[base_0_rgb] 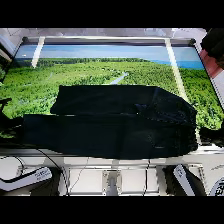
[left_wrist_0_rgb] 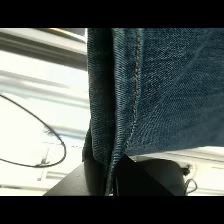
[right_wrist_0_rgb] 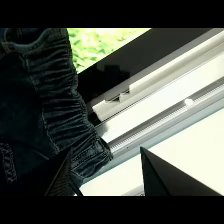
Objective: Fold the clothes and pants, and hang the long-sleeved shirts on hangers.
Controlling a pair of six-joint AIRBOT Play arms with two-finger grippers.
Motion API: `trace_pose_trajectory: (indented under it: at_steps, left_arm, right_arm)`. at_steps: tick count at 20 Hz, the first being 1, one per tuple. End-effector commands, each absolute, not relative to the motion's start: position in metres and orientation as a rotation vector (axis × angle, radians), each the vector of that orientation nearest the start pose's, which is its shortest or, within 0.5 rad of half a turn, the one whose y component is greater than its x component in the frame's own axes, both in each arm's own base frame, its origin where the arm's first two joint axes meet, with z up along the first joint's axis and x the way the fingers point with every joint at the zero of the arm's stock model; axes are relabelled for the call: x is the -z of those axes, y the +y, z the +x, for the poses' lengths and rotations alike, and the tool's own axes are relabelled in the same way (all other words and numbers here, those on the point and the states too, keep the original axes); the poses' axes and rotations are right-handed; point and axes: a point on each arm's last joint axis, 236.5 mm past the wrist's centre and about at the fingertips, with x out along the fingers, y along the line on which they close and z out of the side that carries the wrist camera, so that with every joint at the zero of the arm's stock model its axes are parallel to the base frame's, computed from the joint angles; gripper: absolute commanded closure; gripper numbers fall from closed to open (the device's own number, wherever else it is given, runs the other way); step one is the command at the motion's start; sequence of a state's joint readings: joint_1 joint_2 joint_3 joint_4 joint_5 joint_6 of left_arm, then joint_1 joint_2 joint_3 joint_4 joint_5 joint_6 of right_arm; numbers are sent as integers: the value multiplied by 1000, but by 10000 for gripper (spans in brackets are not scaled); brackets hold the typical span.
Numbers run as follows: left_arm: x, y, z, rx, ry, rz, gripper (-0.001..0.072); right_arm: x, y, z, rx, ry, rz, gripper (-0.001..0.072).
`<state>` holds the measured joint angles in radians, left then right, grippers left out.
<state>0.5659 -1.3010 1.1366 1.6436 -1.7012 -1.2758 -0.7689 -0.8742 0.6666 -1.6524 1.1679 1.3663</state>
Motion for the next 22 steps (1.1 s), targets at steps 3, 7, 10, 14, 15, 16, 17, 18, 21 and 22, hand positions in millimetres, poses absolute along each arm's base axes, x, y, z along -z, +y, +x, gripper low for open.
trace_pose_trajectory:
  at_steps: [3,7,10,14,15,16,17,18,21,22]
  left_arm:
    - [43,156,211,-145,1899,-307,697]
    - [54,170,209,-181,1889,-323,698]
    - [58,175,202,-195,1900,-362,698]
    - [62,169,191,-183,1936,-385,697]
    - [62,166,187,-175,1955,-393,697]
    - [63,164,185,-171,1963,-396,697]
    - [64,163,184,-170,1966,-397,697]
    - [64,163,184,-170,1965,-397,697]
    - [64,164,184,-170,1965,-396,697]
    - [64,164,185,-167,1962,-393,697]
  right_arm:
    - [35,-185,144,516,1478,247,227]
    - [50,-162,139,456,1474,411,180]
    - [74,-138,126,397,1527,468,156]
    - [90,-113,134,292,1499,510,157]
    - [92,-113,135,296,1492,508,156]
    - [93,-117,134,308,1490,492,157]
    - [93,-121,135,320,1485,480,157]
    - [93,-124,136,333,1478,475,158]
    - [94,-137,124,392,1512,433,162]
    - [95,-143,118,424,1529,417,166]
